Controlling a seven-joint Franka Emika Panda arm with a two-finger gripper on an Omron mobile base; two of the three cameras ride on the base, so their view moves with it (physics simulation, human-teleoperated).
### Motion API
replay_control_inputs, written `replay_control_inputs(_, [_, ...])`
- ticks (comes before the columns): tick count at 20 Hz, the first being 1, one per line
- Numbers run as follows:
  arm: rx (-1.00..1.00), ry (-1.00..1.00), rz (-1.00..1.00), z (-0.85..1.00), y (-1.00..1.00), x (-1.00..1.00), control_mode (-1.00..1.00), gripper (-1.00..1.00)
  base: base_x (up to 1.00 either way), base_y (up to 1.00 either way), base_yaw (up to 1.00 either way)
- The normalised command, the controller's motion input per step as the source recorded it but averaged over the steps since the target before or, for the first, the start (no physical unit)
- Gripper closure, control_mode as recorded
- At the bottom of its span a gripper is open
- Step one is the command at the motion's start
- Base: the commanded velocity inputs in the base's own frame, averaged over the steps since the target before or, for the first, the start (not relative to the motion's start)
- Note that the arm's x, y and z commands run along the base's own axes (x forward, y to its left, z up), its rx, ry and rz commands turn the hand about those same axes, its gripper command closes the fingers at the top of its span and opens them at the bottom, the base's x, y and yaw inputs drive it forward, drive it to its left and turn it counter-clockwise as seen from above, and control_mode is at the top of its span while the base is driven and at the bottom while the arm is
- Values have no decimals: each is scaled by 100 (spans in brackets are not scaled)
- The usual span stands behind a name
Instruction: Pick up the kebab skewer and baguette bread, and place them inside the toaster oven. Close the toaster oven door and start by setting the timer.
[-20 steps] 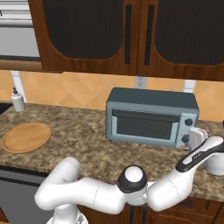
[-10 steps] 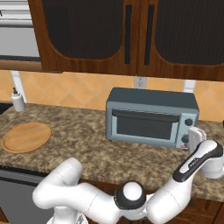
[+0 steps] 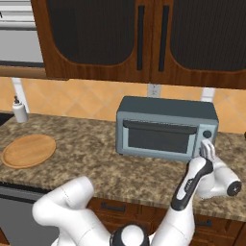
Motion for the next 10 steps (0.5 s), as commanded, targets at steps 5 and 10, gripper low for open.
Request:
replay_control_inputs(5, [2,0,-34,3,21,74,-100,100,0,0,0])
replay_control_inputs(10, [6,0,-31,0,1,54,-100,100,0,0,0])
